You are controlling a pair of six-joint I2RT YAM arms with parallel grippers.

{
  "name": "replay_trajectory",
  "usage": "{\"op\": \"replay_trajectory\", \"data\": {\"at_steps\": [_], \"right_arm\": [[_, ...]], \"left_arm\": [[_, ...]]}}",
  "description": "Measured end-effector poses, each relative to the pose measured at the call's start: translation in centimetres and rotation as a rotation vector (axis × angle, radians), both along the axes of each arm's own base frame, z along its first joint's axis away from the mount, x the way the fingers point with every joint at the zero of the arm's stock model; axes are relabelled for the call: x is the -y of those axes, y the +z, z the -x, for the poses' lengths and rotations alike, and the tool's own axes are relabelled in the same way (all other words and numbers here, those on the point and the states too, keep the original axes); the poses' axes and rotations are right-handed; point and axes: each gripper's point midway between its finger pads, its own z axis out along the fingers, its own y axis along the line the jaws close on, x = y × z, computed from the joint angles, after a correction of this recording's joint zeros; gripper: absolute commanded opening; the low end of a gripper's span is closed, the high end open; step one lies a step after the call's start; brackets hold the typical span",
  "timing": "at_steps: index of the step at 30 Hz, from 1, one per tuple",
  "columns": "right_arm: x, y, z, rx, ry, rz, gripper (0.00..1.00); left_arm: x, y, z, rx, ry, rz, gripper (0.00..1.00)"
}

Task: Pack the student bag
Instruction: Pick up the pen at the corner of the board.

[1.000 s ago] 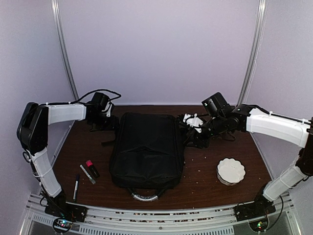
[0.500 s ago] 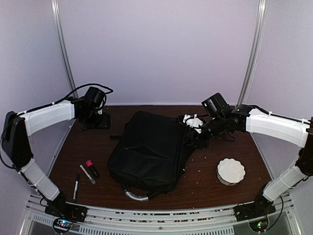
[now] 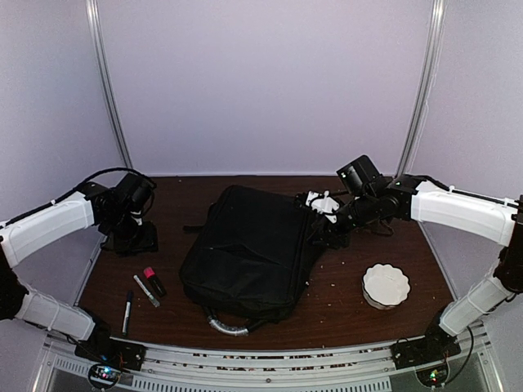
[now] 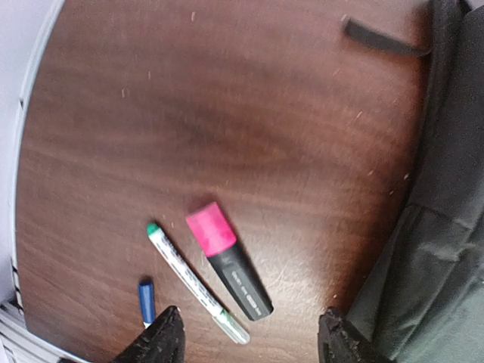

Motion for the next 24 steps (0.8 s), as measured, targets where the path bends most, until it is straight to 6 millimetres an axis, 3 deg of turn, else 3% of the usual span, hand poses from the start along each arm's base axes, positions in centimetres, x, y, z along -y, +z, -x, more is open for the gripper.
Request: {"op": "replay_trajectory", "data": {"at_steps": [12, 24], "right_arm": [[0.1, 0.2, 0.2, 0.007, 0.006, -0.002, 0.47], [0.2, 0.1, 0.2, 0.014, 0.016, 0.004, 0.47]], "left_arm": [[0.1, -5.9, 3.8, -0.199, 0.098, 0.046, 0.6], [0.9, -8.2, 3.4, -0.234, 0.159, 0.075, 0.53]]}}
